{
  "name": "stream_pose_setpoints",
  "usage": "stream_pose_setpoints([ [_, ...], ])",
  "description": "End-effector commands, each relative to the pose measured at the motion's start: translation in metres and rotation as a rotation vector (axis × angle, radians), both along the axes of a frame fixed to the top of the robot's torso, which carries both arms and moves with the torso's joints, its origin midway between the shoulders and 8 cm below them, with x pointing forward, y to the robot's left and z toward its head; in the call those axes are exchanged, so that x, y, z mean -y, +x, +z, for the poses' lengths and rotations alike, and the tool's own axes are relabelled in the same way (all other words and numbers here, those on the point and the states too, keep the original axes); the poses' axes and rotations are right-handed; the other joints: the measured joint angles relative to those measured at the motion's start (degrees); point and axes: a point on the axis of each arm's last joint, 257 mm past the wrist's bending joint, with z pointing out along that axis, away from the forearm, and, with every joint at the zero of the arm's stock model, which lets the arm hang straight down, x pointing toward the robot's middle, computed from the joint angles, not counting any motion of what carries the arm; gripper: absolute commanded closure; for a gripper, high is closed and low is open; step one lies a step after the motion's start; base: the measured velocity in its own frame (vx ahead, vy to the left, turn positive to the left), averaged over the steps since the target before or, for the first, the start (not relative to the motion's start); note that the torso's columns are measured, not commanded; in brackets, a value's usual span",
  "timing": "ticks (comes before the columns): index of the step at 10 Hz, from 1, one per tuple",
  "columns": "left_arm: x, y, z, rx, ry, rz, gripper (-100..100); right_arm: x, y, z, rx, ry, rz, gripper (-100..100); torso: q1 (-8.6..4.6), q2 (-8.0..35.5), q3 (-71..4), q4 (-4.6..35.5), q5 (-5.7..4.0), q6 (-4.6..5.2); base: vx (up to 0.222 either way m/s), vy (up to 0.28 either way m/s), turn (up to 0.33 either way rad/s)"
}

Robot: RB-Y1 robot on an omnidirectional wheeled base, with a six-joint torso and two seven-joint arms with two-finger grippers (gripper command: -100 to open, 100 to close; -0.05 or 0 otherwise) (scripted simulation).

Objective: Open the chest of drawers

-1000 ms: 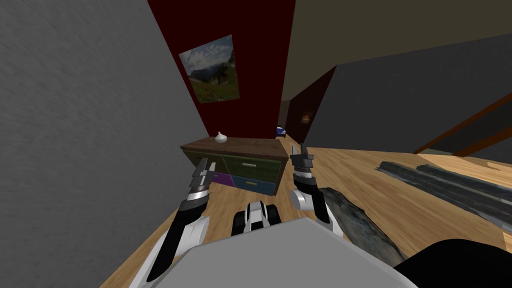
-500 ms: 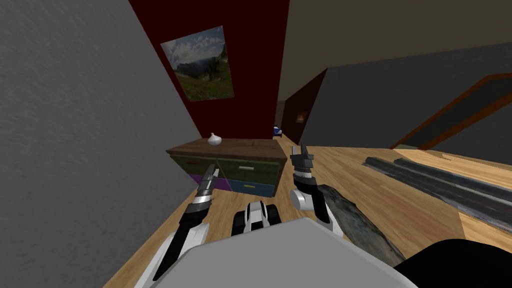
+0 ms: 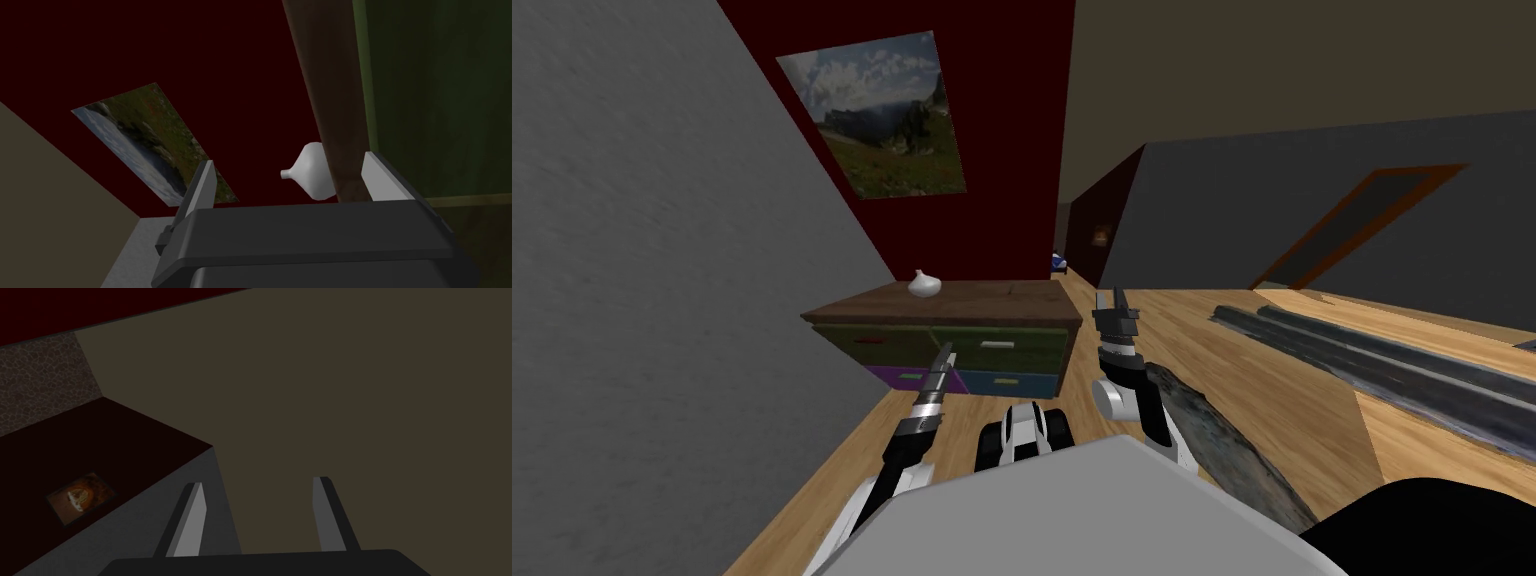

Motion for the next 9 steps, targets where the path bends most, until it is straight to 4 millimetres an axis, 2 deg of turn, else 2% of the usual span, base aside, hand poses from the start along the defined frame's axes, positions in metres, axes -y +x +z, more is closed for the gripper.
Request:
stream_pose_setpoints([
  [1, 0.001, -0.005, -0.038, -0.080, 0.014, 0.003, -100, 0.000, 0.000, 0.000, 0.000, 0.000, 0.000, 0, -0.04, 0.08, 0.05, 0.02, -0.02, 0.00, 0.070, 0.001, -0.127],
  [2, 0.002, -0.007, -0.047, -0.100, 0.018, 0.003, -100, 0.000, 0.000, 0.000, 0.000, 0.000, 0.000, 0, -0.06, 0.04, 0.03, 0.02, -0.02, 0.01, 0.069, 0.007, -0.132],
  [5, 0.006, -0.020, -0.097, -0.208, 0.036, 0.003, -100, 0.000, 0.000, 0.000, 0.000, 0.000, 0.000, 0, 0.00, -0.01, -0.01, 0.00, 0.00, -0.01, 0.072, 0.015, -0.151],
  [7, 0.009, -0.027, -0.115, -0.247, 0.035, 0.006, -100, 0.000, 0.000, 0.000, 0.000, 0.000, 0.000, 0, -0.01, -0.02, -0.01, -0.01, 0.00, 0.00, 0.075, 0.015, -0.115],
  [9, 0.019, -0.036, -0.143, -0.305, -0.002, 0.028, -100, 0.000, 0.000, 0.000, 0.000, 0.000, 0.000, 0, -0.05, -0.03, -0.01, 0.00, -0.02, 0.01, 0.082, 0.013, -0.135],
])
